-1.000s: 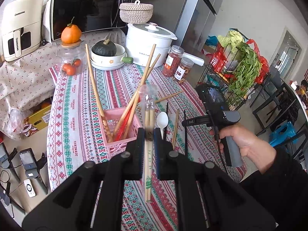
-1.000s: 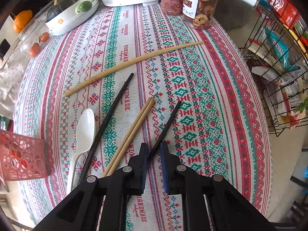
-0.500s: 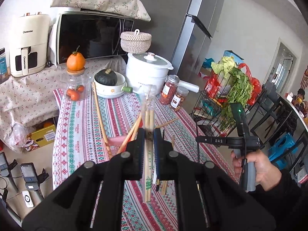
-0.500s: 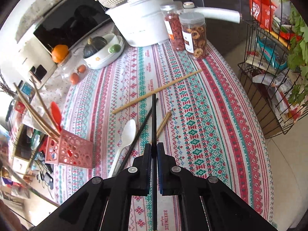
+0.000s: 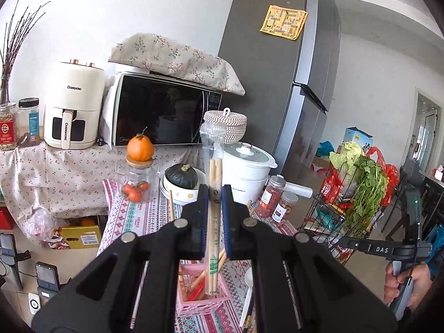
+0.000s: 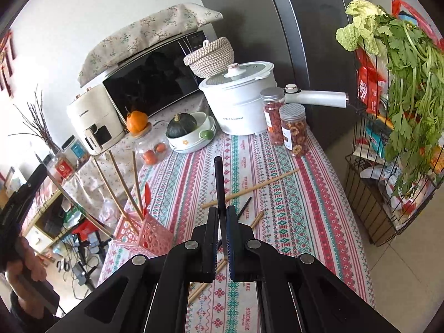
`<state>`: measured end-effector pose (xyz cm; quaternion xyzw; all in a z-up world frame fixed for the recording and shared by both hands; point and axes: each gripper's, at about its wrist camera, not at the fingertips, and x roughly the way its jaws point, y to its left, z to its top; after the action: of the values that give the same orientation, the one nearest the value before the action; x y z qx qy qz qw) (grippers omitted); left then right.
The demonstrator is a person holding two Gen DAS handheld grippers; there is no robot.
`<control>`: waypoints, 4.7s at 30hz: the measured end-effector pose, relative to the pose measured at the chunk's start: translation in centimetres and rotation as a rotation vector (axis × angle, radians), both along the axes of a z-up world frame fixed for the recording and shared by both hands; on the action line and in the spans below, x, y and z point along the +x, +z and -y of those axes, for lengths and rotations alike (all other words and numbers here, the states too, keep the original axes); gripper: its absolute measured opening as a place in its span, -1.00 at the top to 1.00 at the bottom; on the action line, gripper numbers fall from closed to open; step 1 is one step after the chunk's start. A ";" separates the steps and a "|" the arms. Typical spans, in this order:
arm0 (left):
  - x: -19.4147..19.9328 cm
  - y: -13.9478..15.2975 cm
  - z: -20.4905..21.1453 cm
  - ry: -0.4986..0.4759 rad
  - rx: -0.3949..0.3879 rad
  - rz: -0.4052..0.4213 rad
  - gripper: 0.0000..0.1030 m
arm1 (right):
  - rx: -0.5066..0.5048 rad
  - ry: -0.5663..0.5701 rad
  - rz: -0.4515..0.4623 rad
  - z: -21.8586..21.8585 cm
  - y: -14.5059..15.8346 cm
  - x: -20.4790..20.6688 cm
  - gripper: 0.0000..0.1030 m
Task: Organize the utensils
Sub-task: 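Carry the bamboo chopsticks into the pink basket and open the left gripper while the right carries its black chopstick, then lower the black chopstick into the pink basket and open the right gripper, then grasp a bamboo chopstick with the right gripper while the left gripper grasps a black chopstick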
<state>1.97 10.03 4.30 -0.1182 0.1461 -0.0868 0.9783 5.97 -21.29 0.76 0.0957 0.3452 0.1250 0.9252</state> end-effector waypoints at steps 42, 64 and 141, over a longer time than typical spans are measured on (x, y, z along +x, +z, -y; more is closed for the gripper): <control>0.7 -5.9 -1.2 -0.011 0.104 -0.476 -0.77 | 0.117 0.216 0.083 -7.0 4.0 -0.8 0.90; 1.7 -9.4 -4.6 0.046 0.084 -0.626 -0.77 | 0.046 0.314 0.082 -14.8 4.3 2.8 0.89; 10.7 -13.1 22.9 -0.380 0.454 -0.735 0.27 | -0.042 -0.018 -0.439 8.0 -9.6 6.3 0.87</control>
<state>12.65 -12.85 -8.76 0.1045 0.5172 -0.1824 0.8296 12.29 -29.29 -8.87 0.1043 0.5400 0.0856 0.8308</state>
